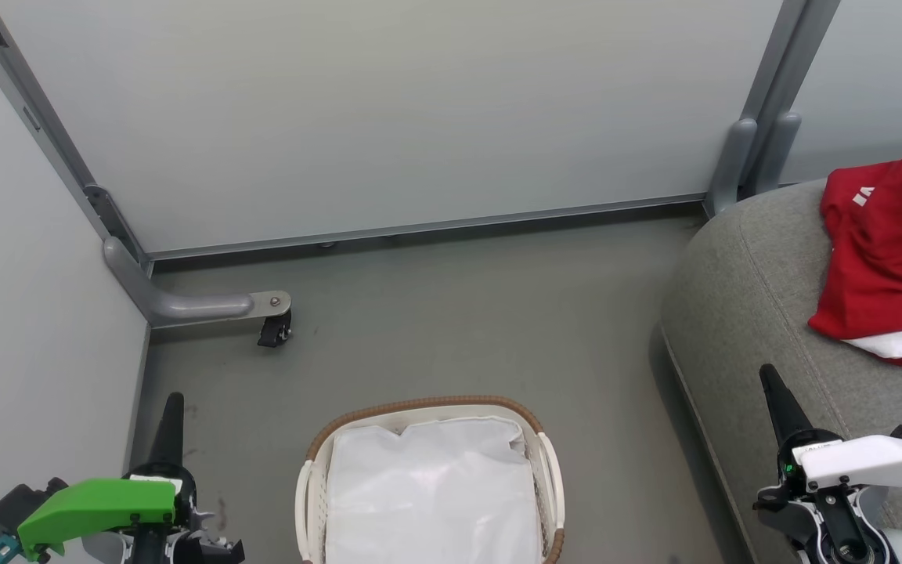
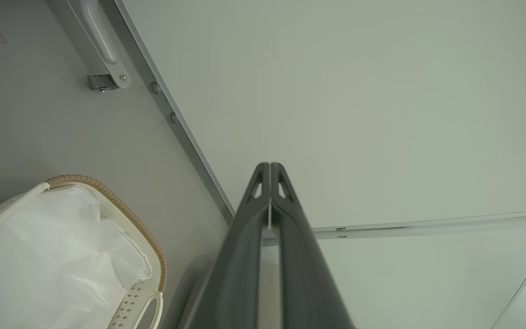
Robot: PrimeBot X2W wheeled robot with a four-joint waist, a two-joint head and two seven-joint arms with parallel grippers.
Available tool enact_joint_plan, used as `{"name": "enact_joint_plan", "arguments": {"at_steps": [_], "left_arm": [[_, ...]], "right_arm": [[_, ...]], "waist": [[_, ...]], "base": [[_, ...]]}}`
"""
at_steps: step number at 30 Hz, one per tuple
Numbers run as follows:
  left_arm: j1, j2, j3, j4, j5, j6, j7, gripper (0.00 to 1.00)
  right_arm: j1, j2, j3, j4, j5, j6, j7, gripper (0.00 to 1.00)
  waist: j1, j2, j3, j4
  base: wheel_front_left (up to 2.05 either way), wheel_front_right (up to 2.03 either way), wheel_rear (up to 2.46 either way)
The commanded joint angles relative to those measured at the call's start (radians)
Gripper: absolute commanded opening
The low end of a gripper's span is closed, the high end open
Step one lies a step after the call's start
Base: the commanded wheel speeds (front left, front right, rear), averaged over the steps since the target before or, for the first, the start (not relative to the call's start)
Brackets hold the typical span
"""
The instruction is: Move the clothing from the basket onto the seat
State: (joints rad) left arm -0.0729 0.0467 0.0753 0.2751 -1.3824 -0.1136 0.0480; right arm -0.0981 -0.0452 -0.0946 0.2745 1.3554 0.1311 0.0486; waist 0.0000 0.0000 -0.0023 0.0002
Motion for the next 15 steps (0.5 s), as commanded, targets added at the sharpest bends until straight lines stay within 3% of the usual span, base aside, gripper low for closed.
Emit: {"name": "enact_joint_plan", "arguments": {"at_steps": [1,15], "left_arm": [[-0.026,0.005,0.008,-0.009,-0.024,-0.005,0.006,0.0],[-0.035,0.005,0.023,-0.02,-0.118,-0.012,0.035,0.0]], "right_arm": [[-0.015,-0.006,-0.005,-0.011,0.024,0.0,0.007,0.0],[-0.016,-0.007,-0.013,-0.021,0.132,-0.001,0.035,0.0]], "waist": [[0.0,0.0,0.0,0.0],[0.0,0.0,0.002,0.0]], "base": [[0.0,0.0,0.0],[0.0,0.0,0.0]]}}
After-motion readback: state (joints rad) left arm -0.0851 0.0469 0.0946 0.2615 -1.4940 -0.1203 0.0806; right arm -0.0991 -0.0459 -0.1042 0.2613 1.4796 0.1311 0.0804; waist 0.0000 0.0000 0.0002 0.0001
